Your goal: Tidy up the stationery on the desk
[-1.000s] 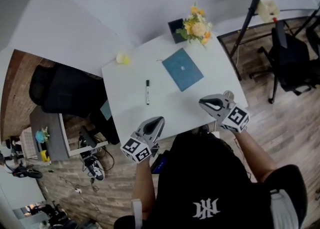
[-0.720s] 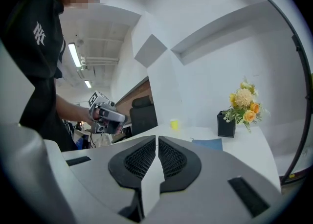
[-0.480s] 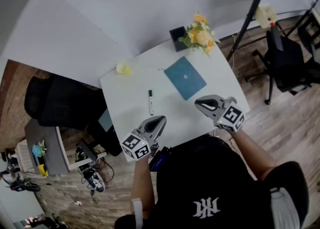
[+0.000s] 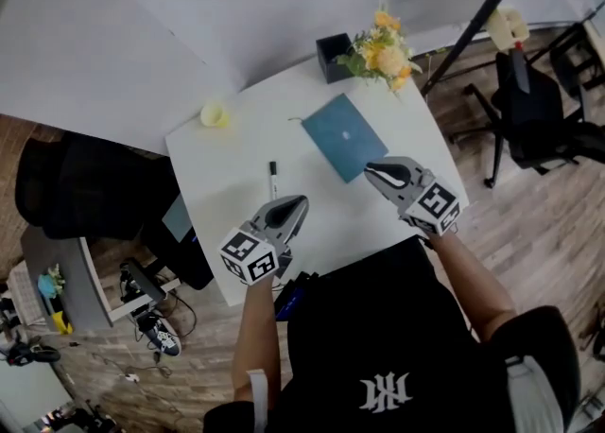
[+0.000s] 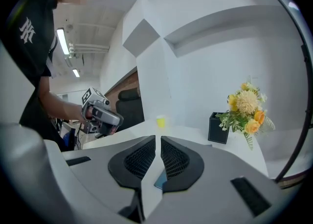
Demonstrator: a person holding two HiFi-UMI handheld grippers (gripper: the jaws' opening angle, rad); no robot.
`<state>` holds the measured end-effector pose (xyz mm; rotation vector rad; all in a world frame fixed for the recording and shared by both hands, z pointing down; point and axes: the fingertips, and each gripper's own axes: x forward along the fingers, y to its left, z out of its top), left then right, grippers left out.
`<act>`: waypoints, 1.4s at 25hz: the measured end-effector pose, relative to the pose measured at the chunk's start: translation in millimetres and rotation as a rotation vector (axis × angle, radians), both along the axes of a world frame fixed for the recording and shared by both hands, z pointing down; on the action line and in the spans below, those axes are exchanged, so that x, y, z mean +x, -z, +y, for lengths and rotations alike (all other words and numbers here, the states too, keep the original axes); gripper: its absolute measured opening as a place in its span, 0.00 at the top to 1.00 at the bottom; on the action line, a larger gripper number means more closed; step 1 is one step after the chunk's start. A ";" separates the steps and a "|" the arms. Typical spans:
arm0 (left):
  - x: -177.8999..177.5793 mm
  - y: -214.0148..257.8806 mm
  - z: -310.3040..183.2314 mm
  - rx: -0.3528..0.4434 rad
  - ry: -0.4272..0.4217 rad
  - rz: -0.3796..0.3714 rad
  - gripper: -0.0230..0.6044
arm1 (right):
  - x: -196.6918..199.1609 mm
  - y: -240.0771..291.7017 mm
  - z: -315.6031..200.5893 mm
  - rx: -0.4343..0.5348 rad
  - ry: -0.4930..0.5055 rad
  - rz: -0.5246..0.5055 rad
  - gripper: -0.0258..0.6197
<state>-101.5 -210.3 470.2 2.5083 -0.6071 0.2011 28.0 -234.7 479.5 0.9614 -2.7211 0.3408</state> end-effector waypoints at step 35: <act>64.8 -151.7 -110.7 -0.461 0.342 -0.335 0.73 | 57.3 -144.9 -130.0 -0.479 0.082 0.134 0.69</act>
